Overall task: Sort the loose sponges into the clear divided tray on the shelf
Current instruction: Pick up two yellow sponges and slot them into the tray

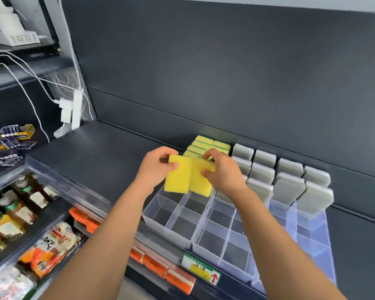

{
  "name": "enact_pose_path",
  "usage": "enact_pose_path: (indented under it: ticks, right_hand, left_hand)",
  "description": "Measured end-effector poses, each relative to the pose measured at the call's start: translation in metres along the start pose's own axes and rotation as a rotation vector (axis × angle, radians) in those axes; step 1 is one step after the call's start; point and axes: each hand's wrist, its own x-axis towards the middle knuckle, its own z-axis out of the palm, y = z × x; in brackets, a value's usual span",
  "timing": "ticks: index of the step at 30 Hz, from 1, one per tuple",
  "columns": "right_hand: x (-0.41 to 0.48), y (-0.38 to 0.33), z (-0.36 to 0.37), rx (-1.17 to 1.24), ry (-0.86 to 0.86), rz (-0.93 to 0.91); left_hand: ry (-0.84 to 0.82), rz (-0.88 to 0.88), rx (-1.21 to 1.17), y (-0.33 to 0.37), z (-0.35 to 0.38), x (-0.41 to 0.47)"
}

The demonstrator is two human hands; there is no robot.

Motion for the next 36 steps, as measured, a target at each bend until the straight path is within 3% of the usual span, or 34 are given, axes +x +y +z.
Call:
enact_pose_path:
  ticks: [6, 14, 23, 28, 36]
  right_hand:
    - [0.01, -0.009, 0.007, -0.105, 0.007, 0.12]
    - [0.004, -0.02, 0.023, -0.17, 0.154, 0.192]
    - [-0.011, -0.017, 0.034, -0.29, 0.222, 0.107]
    - [-0.014, -0.012, 0.03, -0.479, 0.248, 0.039]
    - [-0.023, -0.002, 0.041, -0.495, 0.2, 0.003]
  left_hand:
    - [-0.127, 0.042, 0.047, -0.004, -0.009, 0.028]
    - [-0.247, 0.118, 0.087, -0.015, -0.007, 0.047]
    - [-0.197, 0.244, 0.205, -0.022, 0.002, 0.044]
    - [-0.156, 0.264, 0.205, -0.023, 0.005, 0.042]
    - [-0.249, 0.314, 0.314, -0.031, 0.004, 0.038]
